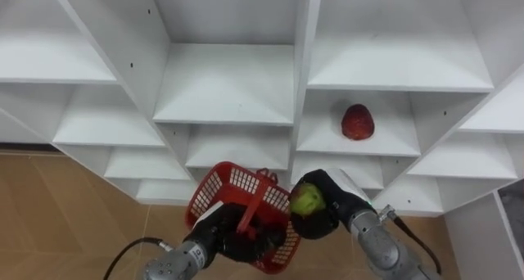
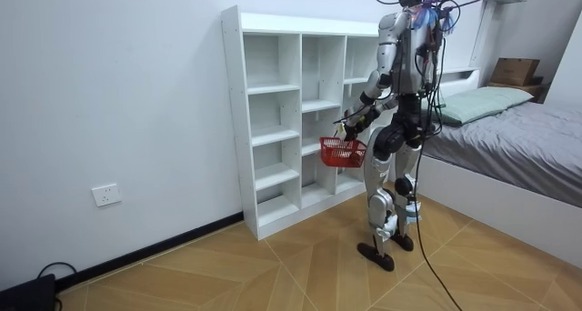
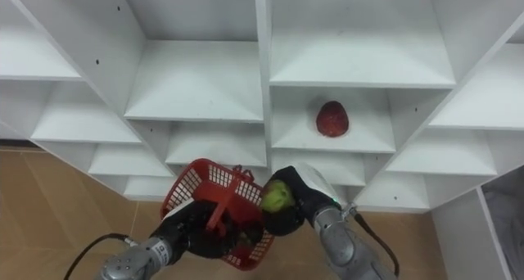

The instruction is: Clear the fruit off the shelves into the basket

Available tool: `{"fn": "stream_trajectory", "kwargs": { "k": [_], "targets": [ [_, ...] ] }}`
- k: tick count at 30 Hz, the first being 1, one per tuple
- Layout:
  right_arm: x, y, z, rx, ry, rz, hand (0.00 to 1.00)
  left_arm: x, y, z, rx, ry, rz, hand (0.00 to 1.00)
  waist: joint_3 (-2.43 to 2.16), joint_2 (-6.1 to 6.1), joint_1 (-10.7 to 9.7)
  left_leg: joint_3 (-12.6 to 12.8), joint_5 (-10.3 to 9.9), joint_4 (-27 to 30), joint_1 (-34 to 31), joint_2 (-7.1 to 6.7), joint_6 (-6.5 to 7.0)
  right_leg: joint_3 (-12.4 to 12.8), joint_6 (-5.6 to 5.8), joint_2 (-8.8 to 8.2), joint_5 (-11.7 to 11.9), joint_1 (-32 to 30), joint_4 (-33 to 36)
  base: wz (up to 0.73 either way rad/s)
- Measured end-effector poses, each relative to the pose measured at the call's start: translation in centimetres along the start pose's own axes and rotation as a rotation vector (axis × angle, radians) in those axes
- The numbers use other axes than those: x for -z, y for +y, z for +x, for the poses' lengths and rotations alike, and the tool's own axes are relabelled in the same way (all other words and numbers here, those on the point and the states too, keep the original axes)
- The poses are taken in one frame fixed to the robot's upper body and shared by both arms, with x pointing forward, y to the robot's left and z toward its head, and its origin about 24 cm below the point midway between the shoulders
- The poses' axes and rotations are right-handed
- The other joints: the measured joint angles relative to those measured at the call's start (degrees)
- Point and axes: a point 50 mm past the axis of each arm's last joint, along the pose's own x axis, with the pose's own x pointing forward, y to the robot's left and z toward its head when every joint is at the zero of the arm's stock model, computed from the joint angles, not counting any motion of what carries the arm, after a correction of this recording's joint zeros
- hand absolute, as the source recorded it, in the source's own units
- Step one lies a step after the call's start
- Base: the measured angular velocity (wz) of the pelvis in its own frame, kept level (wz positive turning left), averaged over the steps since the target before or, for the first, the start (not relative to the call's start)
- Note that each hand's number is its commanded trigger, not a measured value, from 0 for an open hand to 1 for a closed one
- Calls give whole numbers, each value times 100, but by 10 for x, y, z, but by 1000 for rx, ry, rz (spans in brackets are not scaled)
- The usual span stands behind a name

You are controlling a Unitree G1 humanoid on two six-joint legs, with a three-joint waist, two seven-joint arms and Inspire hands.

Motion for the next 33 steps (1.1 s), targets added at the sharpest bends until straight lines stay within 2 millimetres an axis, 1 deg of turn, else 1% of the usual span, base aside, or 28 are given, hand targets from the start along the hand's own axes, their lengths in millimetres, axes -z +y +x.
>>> {"fn": "stream_trajectory", "kwargs": {
  "k": [3,6,10,14,19,31,32,33],
  "targets": [
    [-1,0,3,-2,2,-7,100,0,-1,0,4,0,6,100,6,17,3,-5,0,-3,0,1,0,1,0,0,0,4,-5,0],
    [0,-2,7,1,19,-15,100,-3,-4,1,18,-8,16,100,35,65,4,-16,0,-3,2,1,0,3,-1,0,0,7,-2,0],
    [1,-2,8,6,26,-7,100,-9,-7,3,32,-34,31,100,67,118,87,-14,0,-8,1,4,0,9,-1,4,1,-2,-1,0],
    [1,1,8,-1,26,19,100,-14,-9,4,41,-53,39,100,65,123,134,-15,0,-33,4,7,-1,7,-2,12,1,-4,-6,0],
    [-1,2,10,-4,25,48,100,-14,-12,5,54,-53,45,100,63,123,153,-15,0,-53,3,0,-1,8,-1,29,0,-11,-6,0],
    [1,6,9,-23,36,44,100,-14,-12,4,54,-52,45,100,50,126,140,-21,2,-27,7,3,-2,7,-1,24,1,-6,15,0],
    [1,6,9,-23,36,44,55,-14,-12,4,54,-52,45,100,49,126,140,-21,2,-12,6,2,-2,7,-1,24,1,-5,26,0],
    [1,6,9,-24,36,44,19,-14,-12,4,54,-52,45,100,49,126,141,-21,2,-5,6,2,-2,8,-1,24,1,-5,32,0]
  ]
}}
